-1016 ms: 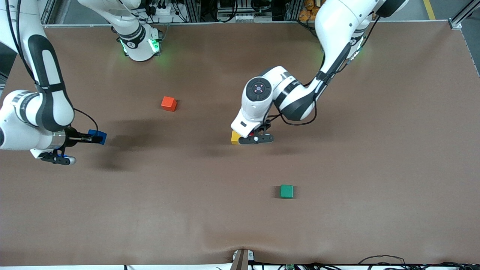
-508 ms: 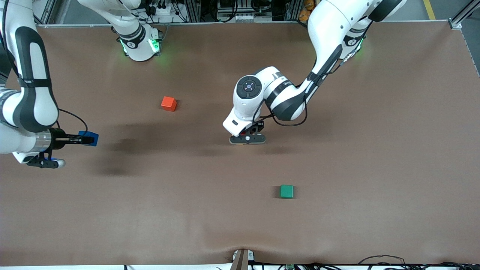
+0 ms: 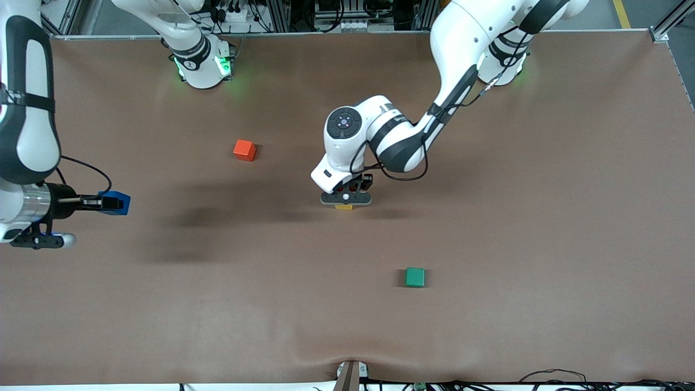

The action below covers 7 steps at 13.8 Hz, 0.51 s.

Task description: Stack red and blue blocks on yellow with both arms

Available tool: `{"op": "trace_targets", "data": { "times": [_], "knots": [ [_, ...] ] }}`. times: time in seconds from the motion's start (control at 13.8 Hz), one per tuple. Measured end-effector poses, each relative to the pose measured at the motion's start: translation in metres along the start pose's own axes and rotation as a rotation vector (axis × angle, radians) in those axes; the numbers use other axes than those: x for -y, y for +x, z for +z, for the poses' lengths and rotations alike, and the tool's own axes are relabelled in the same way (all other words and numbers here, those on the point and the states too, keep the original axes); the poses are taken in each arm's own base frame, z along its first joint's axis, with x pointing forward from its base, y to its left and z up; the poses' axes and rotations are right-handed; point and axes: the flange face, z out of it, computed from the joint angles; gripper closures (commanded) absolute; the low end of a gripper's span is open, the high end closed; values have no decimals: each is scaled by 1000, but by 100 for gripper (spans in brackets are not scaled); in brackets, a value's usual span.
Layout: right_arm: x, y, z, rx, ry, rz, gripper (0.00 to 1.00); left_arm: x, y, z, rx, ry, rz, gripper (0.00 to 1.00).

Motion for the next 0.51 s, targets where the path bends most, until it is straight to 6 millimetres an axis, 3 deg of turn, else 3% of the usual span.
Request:
{"op": "trace_targets", "data": {
  "times": [0.36, 0.51],
  "knots": [
    [43, -15, -41, 20, 24, -28, 100, -4, -1, 4, -5, 6, 6, 100],
    [69, -25, -53, 18, 20, -48, 100, -5, -3, 5, -4, 7, 10, 100]
  ]
}}
